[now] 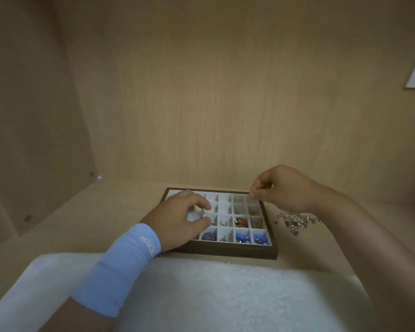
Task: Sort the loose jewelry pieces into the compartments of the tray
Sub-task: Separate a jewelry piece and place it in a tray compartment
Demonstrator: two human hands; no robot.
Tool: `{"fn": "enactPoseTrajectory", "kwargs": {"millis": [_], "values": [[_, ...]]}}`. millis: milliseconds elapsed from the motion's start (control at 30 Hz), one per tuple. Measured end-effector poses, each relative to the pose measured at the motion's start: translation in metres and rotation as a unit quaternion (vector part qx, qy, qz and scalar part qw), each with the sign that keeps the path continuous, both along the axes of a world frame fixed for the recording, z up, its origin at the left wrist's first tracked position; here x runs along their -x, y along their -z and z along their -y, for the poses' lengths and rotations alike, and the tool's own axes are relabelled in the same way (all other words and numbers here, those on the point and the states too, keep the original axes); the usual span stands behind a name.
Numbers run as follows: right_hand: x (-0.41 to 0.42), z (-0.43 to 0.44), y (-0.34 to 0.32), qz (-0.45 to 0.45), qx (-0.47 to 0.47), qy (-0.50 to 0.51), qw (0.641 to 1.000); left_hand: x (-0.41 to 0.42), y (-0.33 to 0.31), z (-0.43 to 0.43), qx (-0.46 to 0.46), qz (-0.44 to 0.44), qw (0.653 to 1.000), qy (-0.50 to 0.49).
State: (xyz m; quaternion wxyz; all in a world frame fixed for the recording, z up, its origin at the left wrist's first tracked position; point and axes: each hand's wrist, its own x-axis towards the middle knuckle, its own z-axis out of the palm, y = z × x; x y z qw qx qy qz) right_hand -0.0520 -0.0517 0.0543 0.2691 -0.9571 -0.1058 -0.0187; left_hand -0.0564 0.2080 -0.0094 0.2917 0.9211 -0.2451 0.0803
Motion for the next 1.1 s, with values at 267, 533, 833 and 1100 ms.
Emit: {"fn": "enactPoseTrajectory", "kwargs": {"millis": [267, 533, 833, 1100], "values": [[-0.015, 0.074, 0.033, -0.046, 0.089, 0.051, 0.994, -0.007, -0.014, 0.097, -0.054, 0.013, 0.997, 0.06], [-0.022, 0.075, 0.054, -0.07, 0.05, -0.006, 0.996, -0.027, 0.006, 0.145, -0.084, 0.018, 0.995, 0.059], [-0.027, 0.069, 0.063, -0.024, 0.074, -0.026, 0.997, -0.028, 0.023, 0.142, -0.027, 0.065, 0.995, 0.065], [-0.021, 0.074, 0.05, -0.029, -0.153, 0.006, 0.988, -0.032, 0.025, 0.138, 0.11, 0.018, 0.993, 0.029]]}}
